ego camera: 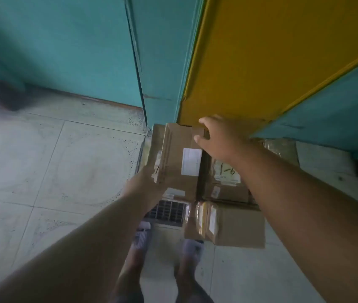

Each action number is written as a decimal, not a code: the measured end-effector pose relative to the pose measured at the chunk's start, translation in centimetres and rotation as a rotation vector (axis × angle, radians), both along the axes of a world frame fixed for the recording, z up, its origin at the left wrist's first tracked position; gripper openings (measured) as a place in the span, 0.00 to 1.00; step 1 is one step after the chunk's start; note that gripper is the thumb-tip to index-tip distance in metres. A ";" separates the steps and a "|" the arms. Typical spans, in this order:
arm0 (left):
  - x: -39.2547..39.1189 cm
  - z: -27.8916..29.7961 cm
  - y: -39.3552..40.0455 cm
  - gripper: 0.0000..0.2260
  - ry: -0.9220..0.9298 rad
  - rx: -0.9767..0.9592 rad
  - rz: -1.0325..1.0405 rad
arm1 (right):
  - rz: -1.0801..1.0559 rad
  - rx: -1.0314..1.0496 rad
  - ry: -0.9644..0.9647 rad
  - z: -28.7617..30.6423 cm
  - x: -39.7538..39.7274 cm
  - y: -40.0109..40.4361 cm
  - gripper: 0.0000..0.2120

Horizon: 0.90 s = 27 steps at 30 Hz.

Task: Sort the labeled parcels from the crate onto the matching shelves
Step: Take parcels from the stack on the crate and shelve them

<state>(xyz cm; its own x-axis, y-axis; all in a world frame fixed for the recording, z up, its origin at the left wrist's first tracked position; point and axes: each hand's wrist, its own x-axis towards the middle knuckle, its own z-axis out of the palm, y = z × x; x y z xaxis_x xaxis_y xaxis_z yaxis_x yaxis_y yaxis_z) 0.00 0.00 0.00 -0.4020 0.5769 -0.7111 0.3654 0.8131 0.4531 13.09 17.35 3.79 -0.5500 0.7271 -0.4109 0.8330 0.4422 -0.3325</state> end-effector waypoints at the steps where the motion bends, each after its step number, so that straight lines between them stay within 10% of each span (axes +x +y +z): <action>1: 0.0 -0.6 0.0 0.26 -0.047 -0.008 0.038 | 0.022 -0.001 -0.044 -0.7 -0.5 0.3 0.27; 12: 0.0 -2.5 -0.2 0.05 -0.261 0.043 0.414 | 0.054 -0.004 -0.215 -2.5 -2.4 1.0 0.19; 27: -5.5 17.9 -9.1 0.04 -0.288 0.226 0.444 | -0.242 0.003 0.426 18.2 -1.5 -9.4 0.09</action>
